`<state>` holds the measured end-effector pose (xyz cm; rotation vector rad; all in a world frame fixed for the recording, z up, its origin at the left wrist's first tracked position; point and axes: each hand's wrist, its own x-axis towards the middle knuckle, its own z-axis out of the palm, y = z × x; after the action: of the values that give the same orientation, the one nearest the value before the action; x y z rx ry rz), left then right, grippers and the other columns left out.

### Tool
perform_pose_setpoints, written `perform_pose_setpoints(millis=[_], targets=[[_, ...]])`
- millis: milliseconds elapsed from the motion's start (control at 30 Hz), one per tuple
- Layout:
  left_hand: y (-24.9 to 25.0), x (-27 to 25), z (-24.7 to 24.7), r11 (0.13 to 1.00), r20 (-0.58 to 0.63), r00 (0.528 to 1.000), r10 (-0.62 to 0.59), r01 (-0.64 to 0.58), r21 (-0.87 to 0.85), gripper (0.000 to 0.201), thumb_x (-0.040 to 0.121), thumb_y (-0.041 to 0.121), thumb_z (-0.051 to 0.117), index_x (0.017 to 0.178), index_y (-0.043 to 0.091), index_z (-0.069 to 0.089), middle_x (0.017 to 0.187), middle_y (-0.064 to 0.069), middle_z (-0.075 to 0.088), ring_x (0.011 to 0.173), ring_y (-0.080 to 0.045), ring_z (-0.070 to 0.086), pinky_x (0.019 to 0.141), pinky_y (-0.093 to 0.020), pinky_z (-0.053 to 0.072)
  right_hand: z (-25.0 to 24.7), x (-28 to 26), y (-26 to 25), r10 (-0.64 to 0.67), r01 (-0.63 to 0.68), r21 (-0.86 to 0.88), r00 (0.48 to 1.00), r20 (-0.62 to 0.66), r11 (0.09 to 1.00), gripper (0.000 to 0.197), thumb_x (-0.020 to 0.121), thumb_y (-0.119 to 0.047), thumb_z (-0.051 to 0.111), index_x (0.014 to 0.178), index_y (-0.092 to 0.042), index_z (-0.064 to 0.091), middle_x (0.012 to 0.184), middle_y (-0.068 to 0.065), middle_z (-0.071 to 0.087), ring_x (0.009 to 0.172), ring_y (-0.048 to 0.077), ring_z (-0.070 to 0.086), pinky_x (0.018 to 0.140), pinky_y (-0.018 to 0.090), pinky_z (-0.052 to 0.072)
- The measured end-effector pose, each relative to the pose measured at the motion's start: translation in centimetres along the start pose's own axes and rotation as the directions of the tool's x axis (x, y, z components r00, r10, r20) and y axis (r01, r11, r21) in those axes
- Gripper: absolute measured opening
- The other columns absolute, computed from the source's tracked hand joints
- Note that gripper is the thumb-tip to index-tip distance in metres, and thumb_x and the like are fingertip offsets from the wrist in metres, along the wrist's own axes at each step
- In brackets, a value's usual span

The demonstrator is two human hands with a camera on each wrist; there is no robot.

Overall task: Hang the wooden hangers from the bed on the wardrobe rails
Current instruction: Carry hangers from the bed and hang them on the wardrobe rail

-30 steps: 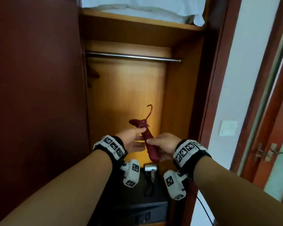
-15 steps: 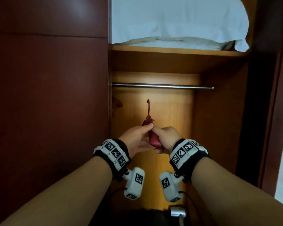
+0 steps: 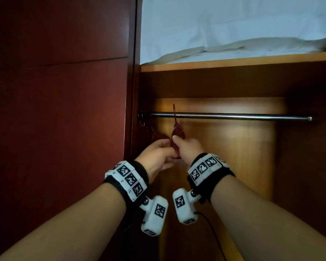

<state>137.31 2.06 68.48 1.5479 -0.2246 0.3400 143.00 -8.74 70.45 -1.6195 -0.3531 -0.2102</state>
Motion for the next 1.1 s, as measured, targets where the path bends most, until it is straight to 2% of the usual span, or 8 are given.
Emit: perform_pose_setpoints(millis=[100,300,400,600,700,767,867,1100], targets=[[0.0,1.1,0.3,0.992,-0.053,0.997,0.05,-0.044,0.114,0.043,0.089,-0.002,0.061,0.128,0.014,0.058,0.12,-0.013,0.069,0.092,-0.021,0.071,0.082,-0.031,0.056,-0.1,2.2,0.2,0.042,-0.052,0.13,0.996,0.079,0.99,0.034,0.089,-0.034,0.067,0.104,-0.003,0.066,0.092,0.017,0.072,0.076,0.032,0.072,0.055,0.037,0.06],[-0.4,3.0,0.5,0.964,-0.222,0.967,0.124,-0.064,0.259,0.026,0.086,0.003,0.057,0.108,0.015,0.066,0.092,-0.011,0.073,0.081,-0.022,0.07,0.077,-0.037,0.055,0.3,4.0,0.5,0.078,-0.167,0.285,0.952,0.297,0.944,0.021,0.092,-0.011,0.064,0.108,0.003,0.062,0.103,0.026,0.068,0.088,0.039,0.071,0.069,0.054,0.06],[-2.2,5.2,-0.8,0.953,-0.291,0.948,0.127,-0.035,0.301,0.052,0.072,0.017,0.061,0.124,0.013,0.063,0.108,-0.012,0.074,0.101,-0.028,0.072,0.097,-0.048,0.055,1.0,4.5,1.1,0.094,-0.206,0.284,0.928,0.362,0.936,0.02,0.094,-0.008,0.062,0.111,0.002,0.061,0.103,0.023,0.068,0.091,0.039,0.069,0.066,0.05,0.06],[-5.9,8.5,-4.6,0.914,-0.407,0.903,0.136,0.044,0.403,0.064,0.065,0.029,0.054,0.128,0.02,0.059,0.117,-0.014,0.069,0.107,-0.035,0.067,0.098,-0.054,0.052,3.0,4.8,2.2,0.096,-0.213,0.214,0.886,0.454,0.953,0.007,0.095,-0.01,0.06,0.102,-0.007,0.06,0.102,0.02,0.066,0.08,0.035,0.068,0.063,0.043,0.059],[-2.7,4.7,-2.5,0.86,-0.382,0.915,0.126,0.092,0.502,0.045,0.069,0.023,0.058,0.114,0.018,0.06,0.109,-0.017,0.07,0.104,-0.035,0.066,0.097,-0.048,0.053,4.2,4.9,2.7,0.092,-0.201,0.215,0.899,0.429,0.956,0.019,0.091,-0.01,0.065,0.107,0.0,0.064,0.107,0.025,0.067,0.087,0.036,0.068,0.054,0.038,0.058],[-2.1,3.9,-2.1,0.827,-0.374,0.922,0.096,0.135,0.546,0.026,0.073,0.016,0.06,0.099,0.018,0.055,0.101,-0.012,0.07,0.097,-0.03,0.066,0.092,-0.042,0.054,4.8,5.0,3.3,0.084,-0.196,0.229,0.903,0.421,0.953,0.022,0.088,-0.01,0.068,0.107,0.002,0.065,0.105,0.023,0.068,0.092,0.034,0.068,0.06,0.04,0.06],[-2.9,4.5,-2.8,0.849,-0.35,0.934,0.069,0.13,0.513,0.047,0.051,0.033,0.061,0.096,0.017,0.063,0.094,-0.012,0.072,0.093,-0.032,0.069,0.088,-0.05,0.057,5.4,5.0,3.9,0.076,-0.18,0.219,0.908,0.412,0.959,0.019,0.088,-0.011,0.069,0.101,0.002,0.064,0.1,0.019,0.069,0.096,0.029,0.068,0.082,0.049,0.059],[-2.7,3.0,-3.0,0.877,-0.291,0.956,0.03,0.114,0.467,0.087,0.066,0.028,0.065,0.145,0.011,0.036,0.116,-0.01,0.066,0.111,-0.029,0.064,0.1,-0.044,0.052,5.5,3.7,3.8,0.066,-0.159,0.247,0.935,0.349,0.956,0.015,0.089,-0.025,0.069,0.093,-0.011,0.07,0.095,0.015,0.074,0.088,0.03,0.072,0.074,0.045,0.061]])
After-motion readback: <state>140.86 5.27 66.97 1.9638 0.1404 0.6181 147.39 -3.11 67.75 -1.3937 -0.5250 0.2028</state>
